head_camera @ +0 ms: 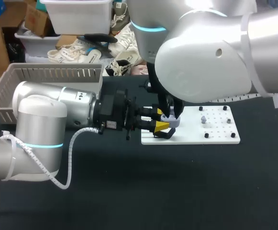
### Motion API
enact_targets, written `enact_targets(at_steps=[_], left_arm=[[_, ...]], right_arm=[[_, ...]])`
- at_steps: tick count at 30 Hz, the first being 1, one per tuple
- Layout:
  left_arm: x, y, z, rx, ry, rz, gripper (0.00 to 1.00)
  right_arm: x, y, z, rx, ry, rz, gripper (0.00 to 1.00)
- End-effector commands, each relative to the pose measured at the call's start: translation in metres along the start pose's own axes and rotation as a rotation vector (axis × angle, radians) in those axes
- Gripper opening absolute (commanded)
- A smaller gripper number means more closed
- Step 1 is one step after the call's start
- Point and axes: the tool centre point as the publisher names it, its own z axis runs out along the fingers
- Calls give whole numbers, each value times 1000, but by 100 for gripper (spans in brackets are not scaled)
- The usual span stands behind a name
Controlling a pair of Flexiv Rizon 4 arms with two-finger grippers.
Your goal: Pick up each earbud case from the left stands, insert the matching earbuds, close the lid, and place the case in the box.
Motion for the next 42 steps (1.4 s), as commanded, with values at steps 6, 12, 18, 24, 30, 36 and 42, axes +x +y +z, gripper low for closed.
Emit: enact_targets(at_steps=[6, 12, 18, 24, 30, 36, 42], left_arm=[[0, -1, 1, -5, 0, 1, 0], [0, -1, 1, -5, 0, 1, 0], [0, -1, 1, -5, 0, 1, 0], [0, -1, 1, -5, 0, 1, 0], [0, -1, 1, -5, 0, 1, 0], [0, -1, 1, -5, 0, 1, 0], [0, -1, 1, -5, 0, 1, 0]], right_arm=[[-6, 1, 5, 3, 2, -2, 0], [-7, 3, 7, 7, 8, -10, 0], [-8, 2, 10, 12, 13, -13, 0], [-10, 3, 11, 17, 14, -11, 0], [-13, 2, 12, 25, 14, -10, 0], [-14, 1, 15, 37, 24, -8, 0], [-15, 2, 18, 39, 32, -6, 0]])
